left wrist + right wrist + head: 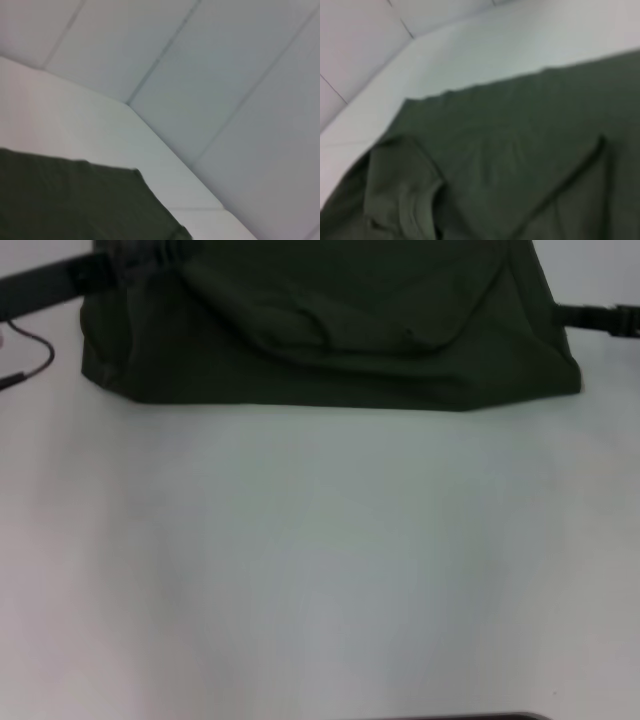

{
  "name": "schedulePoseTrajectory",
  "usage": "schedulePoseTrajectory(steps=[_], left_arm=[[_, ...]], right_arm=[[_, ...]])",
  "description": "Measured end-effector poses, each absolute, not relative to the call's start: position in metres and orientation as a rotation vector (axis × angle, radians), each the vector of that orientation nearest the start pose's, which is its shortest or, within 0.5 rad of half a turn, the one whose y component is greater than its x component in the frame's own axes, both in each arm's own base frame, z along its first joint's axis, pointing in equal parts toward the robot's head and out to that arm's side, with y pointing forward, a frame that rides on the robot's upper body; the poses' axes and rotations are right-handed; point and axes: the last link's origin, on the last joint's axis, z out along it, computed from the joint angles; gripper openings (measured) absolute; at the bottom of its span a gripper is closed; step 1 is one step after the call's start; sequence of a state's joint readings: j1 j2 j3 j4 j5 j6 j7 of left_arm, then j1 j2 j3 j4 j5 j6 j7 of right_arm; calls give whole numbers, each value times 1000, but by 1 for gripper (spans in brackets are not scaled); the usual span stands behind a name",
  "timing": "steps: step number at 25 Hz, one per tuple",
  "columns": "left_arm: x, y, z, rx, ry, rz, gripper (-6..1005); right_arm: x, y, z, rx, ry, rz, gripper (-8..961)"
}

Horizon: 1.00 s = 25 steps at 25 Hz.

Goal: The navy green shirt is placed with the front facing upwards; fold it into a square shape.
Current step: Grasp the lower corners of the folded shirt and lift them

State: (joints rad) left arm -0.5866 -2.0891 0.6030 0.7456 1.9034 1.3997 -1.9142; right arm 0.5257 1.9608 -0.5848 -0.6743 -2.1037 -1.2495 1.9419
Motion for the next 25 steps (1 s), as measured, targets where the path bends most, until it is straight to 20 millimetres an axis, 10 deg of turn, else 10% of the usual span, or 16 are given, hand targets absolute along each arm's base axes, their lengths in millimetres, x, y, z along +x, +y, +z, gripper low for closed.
schedulePoseTrajectory(steps=[8, 25], left_arm=[[-251, 360, 31, -2394, -1217, -938, 813], [-250, 359, 20, -2414, -1204, -913, 812]], right_arm=[[354, 356, 79, -2111, 1424, 386, 596], [343, 370, 51, -2100, 1421, 368, 595]])
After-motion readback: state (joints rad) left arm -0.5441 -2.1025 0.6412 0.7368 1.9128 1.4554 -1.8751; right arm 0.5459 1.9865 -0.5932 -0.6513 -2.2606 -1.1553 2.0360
